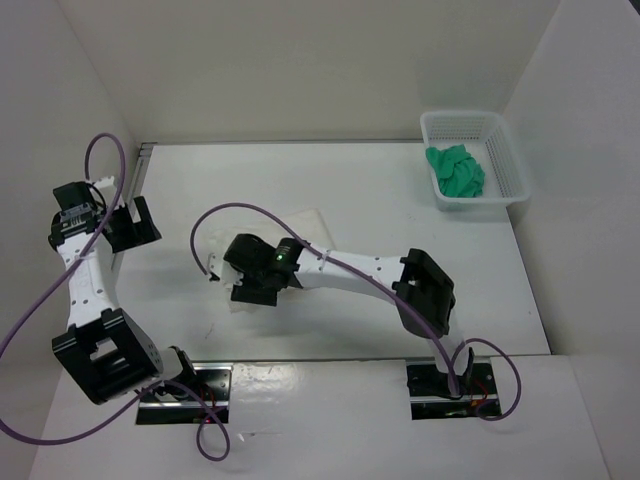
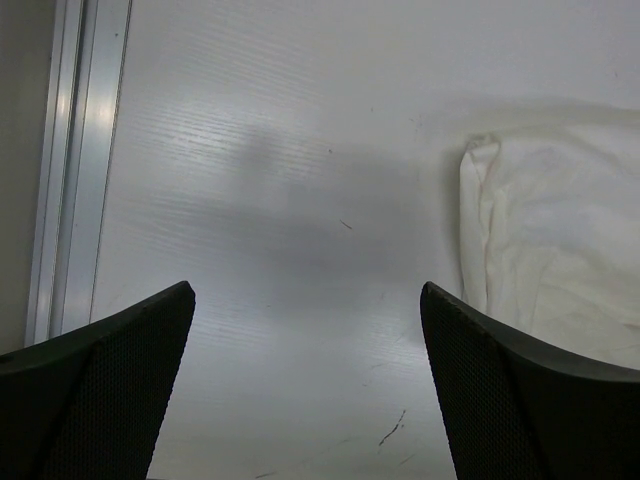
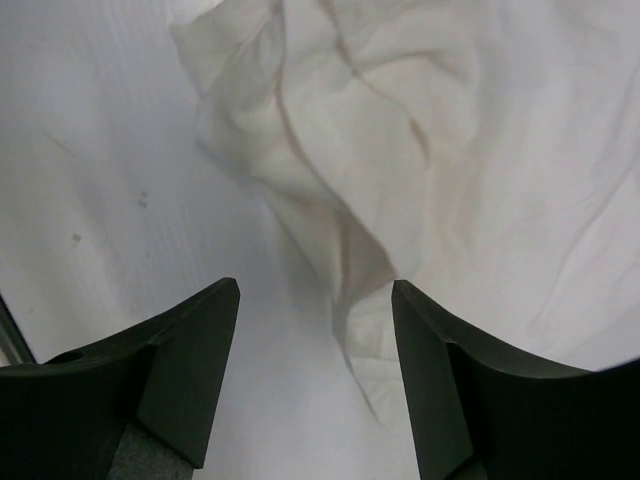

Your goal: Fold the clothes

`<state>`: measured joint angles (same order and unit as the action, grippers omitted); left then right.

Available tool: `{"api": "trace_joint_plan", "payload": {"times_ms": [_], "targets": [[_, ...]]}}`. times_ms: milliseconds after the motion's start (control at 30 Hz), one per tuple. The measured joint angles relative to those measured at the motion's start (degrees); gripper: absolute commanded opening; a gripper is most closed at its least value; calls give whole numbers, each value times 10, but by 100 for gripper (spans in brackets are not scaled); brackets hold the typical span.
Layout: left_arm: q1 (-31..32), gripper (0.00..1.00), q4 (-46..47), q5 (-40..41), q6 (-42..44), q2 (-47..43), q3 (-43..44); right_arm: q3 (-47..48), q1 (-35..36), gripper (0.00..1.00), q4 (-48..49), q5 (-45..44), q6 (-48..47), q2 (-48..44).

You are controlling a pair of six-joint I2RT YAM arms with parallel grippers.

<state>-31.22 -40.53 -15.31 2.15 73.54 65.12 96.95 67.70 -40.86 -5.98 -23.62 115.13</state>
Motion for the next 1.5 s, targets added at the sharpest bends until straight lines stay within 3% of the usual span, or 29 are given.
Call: {"api": "trace_joint_plan", "payload": {"times_ms": [200, 500, 1067, 1300, 1400, 1500], "targets": [[0, 99, 13, 18, -13, -3, -7, 41, 6, 64, 31, -12, 1, 23], [0, 99, 16, 36, -22, 2, -14, 49, 45, 63, 40, -5, 0, 82], [0, 99, 16, 37, -24, 2, -19, 51, 44, 62, 56, -7, -15, 111], [0, 99, 16, 36, -24, 2, -19, 54, 36, 38, 59, -7, -21, 126], [0, 99, 16, 36, -24, 2, -19, 57, 31, 18, 61, -7, -22, 128], [0, 99, 17, 36, -24, 2, -21, 59, 28, 9, 62, -7, -21, 128]]}}
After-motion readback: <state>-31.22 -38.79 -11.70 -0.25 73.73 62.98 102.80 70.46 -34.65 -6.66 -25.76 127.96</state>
